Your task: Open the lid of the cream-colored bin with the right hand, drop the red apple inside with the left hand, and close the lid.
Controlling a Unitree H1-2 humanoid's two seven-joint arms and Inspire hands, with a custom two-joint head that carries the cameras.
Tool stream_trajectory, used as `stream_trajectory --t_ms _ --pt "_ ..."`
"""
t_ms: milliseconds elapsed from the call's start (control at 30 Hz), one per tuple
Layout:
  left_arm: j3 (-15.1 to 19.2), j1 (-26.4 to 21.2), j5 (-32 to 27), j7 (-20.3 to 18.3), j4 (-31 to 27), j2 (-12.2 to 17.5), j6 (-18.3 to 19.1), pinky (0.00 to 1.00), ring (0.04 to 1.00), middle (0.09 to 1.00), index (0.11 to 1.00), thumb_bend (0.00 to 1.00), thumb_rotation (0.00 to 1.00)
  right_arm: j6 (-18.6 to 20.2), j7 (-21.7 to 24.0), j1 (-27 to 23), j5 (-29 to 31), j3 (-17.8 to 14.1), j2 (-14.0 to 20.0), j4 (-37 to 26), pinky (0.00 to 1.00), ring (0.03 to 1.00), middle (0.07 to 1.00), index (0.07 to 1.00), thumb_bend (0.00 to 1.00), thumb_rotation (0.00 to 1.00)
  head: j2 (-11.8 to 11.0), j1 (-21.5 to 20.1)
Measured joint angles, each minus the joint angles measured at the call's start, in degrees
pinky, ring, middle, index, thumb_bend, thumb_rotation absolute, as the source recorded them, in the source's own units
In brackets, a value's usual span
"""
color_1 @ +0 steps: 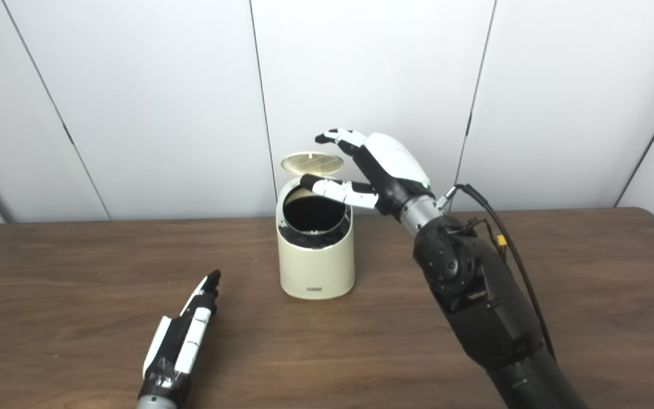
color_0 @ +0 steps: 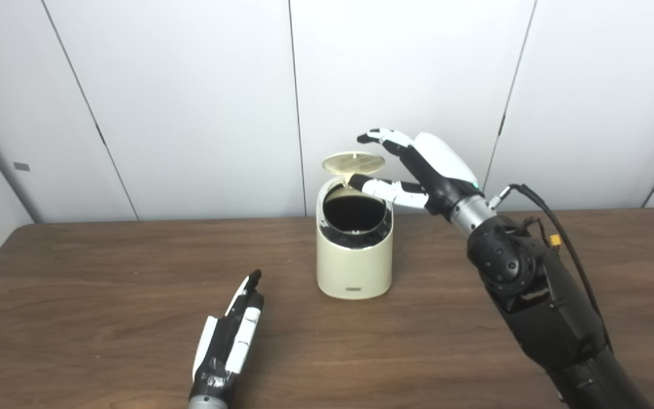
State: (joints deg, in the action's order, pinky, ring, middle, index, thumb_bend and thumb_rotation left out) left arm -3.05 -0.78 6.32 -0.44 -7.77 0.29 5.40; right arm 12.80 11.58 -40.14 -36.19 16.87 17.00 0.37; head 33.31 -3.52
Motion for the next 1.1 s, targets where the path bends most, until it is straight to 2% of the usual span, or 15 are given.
stream_trajectory --t_ms 300,500,800,1100 --pt "-1.16 -0.76 0.36 0.32 0.13 -2.20 0.02 1.00 0.999 1.000 1.000 0.60 0.95 -0.15 3.07 -0.02 -1.61 1.56 1.08 -0.13 0.94 1.000 0.958 0.804 0.57 0.88 0.44 0.79" --pt "-2.21 -2.21 2.24 1.45 1.35 -2.46 0.01 0.99 0.979 0.997 1.000 0.60 0.96 -1.29 4.21 -0.06 -2.45 1.80 1.24 -0.59 0.94 1.000 0.957 0.801 0.58 0.90 0.79 1.23" --pt "-3.12 -2.26 2.90 1.86 1.30 -3.57 0.70 1.00 0.983 0.996 1.000 0.60 0.95 -1.71 7.66 0.57 -3.39 1.81 2.66 -6.30 0.97 1.000 0.962 0.811 0.57 0.90 1.32 1.58" --pt "-3.23 -2.27 3.09 1.91 1.15 -3.92 1.00 1.00 0.975 0.994 1.000 0.60 0.93 -2.36 11.08 1.85 -5.25 2.33 4.70 -9.21 0.98 1.000 0.939 0.804 0.59 0.90 1.58 1.85"
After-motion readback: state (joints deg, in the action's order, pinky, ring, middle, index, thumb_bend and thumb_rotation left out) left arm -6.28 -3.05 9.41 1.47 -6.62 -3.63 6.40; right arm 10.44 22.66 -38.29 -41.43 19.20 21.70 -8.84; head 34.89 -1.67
